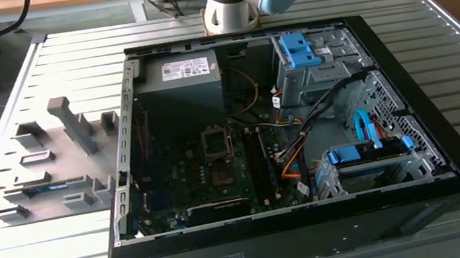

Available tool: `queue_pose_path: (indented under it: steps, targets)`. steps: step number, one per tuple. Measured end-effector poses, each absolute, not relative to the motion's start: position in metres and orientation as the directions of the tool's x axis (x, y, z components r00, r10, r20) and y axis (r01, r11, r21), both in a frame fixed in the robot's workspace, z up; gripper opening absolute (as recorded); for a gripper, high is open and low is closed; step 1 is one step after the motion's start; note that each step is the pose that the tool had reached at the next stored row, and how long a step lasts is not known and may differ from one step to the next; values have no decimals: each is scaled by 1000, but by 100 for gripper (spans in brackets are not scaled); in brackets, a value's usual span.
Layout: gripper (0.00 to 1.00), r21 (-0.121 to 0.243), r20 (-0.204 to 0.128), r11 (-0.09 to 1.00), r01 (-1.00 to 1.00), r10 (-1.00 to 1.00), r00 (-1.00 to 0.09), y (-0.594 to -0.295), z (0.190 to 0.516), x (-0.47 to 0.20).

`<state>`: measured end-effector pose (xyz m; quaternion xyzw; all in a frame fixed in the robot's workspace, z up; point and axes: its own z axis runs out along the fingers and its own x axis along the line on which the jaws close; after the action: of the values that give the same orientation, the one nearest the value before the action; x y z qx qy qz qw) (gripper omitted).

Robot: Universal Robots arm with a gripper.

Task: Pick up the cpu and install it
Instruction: 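Pick up the cpu and move it towards the insertion slot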

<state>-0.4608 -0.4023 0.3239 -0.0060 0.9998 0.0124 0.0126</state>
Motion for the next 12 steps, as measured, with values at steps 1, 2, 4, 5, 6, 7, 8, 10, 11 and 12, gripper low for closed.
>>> queue_pose_path:
  steps: [1,2,4,5,6,7,8,10,11,12]
  targets:
    - [47,25,-25,1000,-12,-12,-1000,-402,325,-461]
    - [47,25,-25,1000,-12,-12,-1000,-402,326,-461]
    - [47,25,-25,1000,-12,-12,-1000,-402,327,-461]
    - [47,25,-25,1000,-12,-12,-1000,-402,328,-461]
    - [47,25,-25,1000,-12,-12,-1000,-402,329,-461]
    - [47,25,-25,1000,-12,-12,-1000,-402,330,-461]
    - [47,25,-25,1000,-12,-12,-1000,-402,331,-461]
    - [47,25,-25,1000,-12,-12,-1000,-402,333,-461]
    - [47,25,-25,1000,-12,-12,-1000,-402,334,-461]
    - [47,25,-25,1000,-12,-12,-1000,-402,335,-461]
